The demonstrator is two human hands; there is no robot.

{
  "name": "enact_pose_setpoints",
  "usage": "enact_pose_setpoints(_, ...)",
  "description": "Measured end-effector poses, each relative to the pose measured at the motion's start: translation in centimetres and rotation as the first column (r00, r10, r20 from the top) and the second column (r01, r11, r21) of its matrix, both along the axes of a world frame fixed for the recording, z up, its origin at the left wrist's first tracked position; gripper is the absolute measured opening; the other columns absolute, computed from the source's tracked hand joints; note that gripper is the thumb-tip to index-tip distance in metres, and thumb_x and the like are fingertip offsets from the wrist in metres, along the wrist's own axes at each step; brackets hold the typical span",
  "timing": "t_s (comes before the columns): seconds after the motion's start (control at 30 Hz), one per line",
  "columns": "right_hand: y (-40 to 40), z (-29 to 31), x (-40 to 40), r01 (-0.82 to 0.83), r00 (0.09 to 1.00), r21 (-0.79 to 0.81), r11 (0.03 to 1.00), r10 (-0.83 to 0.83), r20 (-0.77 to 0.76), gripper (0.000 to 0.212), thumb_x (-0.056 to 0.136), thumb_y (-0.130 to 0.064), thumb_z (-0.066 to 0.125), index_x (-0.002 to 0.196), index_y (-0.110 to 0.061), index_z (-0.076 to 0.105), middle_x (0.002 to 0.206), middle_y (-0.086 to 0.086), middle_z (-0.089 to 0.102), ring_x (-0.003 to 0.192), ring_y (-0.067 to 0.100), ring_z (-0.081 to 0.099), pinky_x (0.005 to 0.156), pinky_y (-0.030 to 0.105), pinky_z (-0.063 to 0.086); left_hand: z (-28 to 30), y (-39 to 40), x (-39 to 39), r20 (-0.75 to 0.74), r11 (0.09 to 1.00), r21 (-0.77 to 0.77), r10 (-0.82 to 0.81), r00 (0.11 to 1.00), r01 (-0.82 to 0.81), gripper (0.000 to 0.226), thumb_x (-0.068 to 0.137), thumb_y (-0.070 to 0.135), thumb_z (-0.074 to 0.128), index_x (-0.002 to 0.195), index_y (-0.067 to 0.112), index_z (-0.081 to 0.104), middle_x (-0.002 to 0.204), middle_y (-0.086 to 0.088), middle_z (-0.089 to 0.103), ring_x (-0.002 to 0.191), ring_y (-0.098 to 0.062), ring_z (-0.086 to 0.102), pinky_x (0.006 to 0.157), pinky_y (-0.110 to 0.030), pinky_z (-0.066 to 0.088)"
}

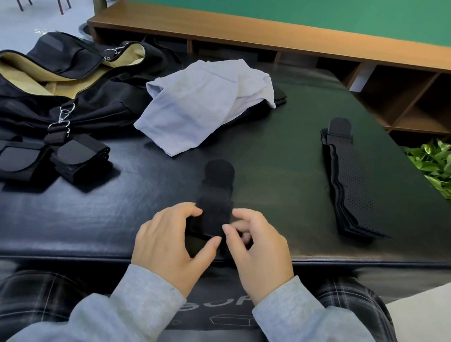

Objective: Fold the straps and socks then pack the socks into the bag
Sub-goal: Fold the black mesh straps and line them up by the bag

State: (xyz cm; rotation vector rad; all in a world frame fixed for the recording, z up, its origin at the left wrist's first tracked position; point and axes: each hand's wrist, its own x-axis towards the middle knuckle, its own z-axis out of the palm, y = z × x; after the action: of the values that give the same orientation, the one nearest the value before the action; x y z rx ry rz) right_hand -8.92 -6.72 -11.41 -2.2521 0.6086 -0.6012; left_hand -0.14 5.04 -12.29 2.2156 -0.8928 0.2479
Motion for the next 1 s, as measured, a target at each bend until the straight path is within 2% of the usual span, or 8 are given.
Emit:
enact_pose_setpoints(0.1, 0.3, 0.2, 0.2, -0.019, 0.999, -0.109, 0.994, 0.015, -0.038, 0.021, 0.091, -0.031, 0.054, 0.107, -0.024, 0.066, 0.073, -0.028, 0.048, 0.078, -0.006, 0.047, 0.071, 0.004, 0.035, -0.3, -0.2, 0.1, -0.030, 0.998, 0.048, 0.036, 0.999, -0.034, 0.053, 0.068, 0.059, 0.060, 0.107, 0.024, 0.055, 0.111, 0.013, 0.060, 0.105, -0.012, 0.054, 0.087, -0.030, 0.034)
enact_pose_setpoints(0.17, 0.4, -0.1, 0.3, 0.021, 0.998, -0.119, 0.993, -0.015, 0.056, 0.025, 0.086, -0.035, 0.045, 0.095, -0.025, 0.066, 0.077, -0.027, 0.046, 0.077, -0.008, 0.046, 0.069, 0.004, 0.036, -0.4, -0.3, 0.0, -0.011, 0.996, 0.076, 0.047, 0.999, -0.046, 0.053, 0.068, 0.062, 0.049, 0.105, 0.025, 0.054, 0.116, 0.010, 0.060, 0.109, -0.010, 0.048, 0.086, -0.033, 0.035)
enact_pose_setpoints(0.23, 0.4, -0.2, 0.3, 0.108, 0.980, -0.022, 0.994, -0.103, 0.170, 0.009, 0.084, -0.031, 0.047, 0.091, -0.034, 0.052, 0.085, -0.020, 0.045, 0.074, -0.003, 0.047, 0.068, 0.007, 0.037, -0.4, -0.3, 0.0, 0.004, 0.996, 0.081, 0.048, 0.999, -0.048, 0.048, 0.070, 0.059, 0.045, 0.103, 0.026, 0.053, 0.114, 0.009, 0.061, 0.109, -0.011, 0.048, 0.084, -0.034, 0.037)
enact_pose_setpoints(0.37, 0.3, -0.1, 0.2, 0.123, 0.980, 0.192, 0.974, -0.149, 0.131, 0.044, 0.087, -0.018, 0.059, 0.121, -0.035, 0.037, 0.110, -0.012, 0.047, 0.076, 0.005, 0.049, 0.071, 0.009, 0.040, -0.2, -0.1, 0.0, 0.004, 0.995, 0.089, 0.042, 0.999, -0.042, 0.043, 0.072, 0.049, 0.051, 0.108, 0.025, 0.054, 0.116, 0.013, 0.058, 0.113, -0.008, 0.045, 0.091, -0.029, 0.030)
enact_pose_setpoints(0.53, 0.7, -0.5, 0.3, -0.022, 0.999, -0.110, 0.994, 0.025, 0.021, 0.059, 0.082, -0.043, 0.040, 0.140, -0.031, 0.037, 0.142, -0.022, 0.032, 0.125, 0.001, 0.032, 0.099, 0.011, 0.027, 0.0, -0.3, -0.1, -0.078, 0.997, 0.021, 0.070, 0.994, -0.069, 0.064, 0.067, 0.043, 0.062, 0.122, 0.015, 0.046, 0.113, 0.022, 0.047, 0.113, -0.005, 0.042, 0.094, -0.015, 0.017)
enact_pose_setpoints(0.67, 0.9, -1.0, 0.4, 0.005, 1.000, -0.271, 0.962, 0.004, 0.031, 0.040, 0.083, -0.038, 0.043, 0.119, -0.030, 0.057, 0.126, -0.013, 0.056, 0.115, 0.007, 0.043, 0.091, 0.026, 0.039, 0.0, -0.4, -0.1, -0.108, 0.996, 0.030, 0.082, 0.991, -0.079, 0.065, 0.065, 0.045, 0.059, 0.121, 0.014, 0.049, 0.119, 0.010, 0.056, 0.114, -0.010, 0.046, 0.094, -0.016, 0.017)
enact_pose_setpoints(0.8, 0.9, -1.2, 0.4, 0.017, 0.999, -0.338, 0.941, 0.001, 0.054, 0.024, 0.081, -0.033, 0.045, 0.102, -0.031, 0.056, 0.113, -0.011, 0.059, 0.106, 0.011, 0.047, 0.080, 0.030, 0.045, -0.1, -0.4, 0.0, -0.086, 0.996, 0.049, 0.073, 0.994, -0.069, 0.061, 0.065, 0.045, 0.058, 0.119, 0.018, 0.050, 0.119, 0.009, 0.057, 0.112, -0.006, 0.041, 0.094, -0.016, 0.017)
enact_pose_setpoints(1.0, 1.2, -0.9, 0.3, -0.078, 0.997, -0.418, 0.905, 0.081, -0.010, 0.033, 0.080, -0.027, 0.044, 0.106, -0.043, 0.056, 0.128, -0.007, 0.055, 0.110, 0.013, 0.047, 0.076, 0.029, 0.041, -0.3, -0.1, 0.1, -0.036, 0.998, 0.061, 0.008, 0.999, -0.006, 0.038, 0.071, 0.049, 0.045, 0.103, 0.031, 0.054, 0.116, 0.015, 0.059, 0.116, -0.005, 0.042, 0.090, -0.017, 0.018)
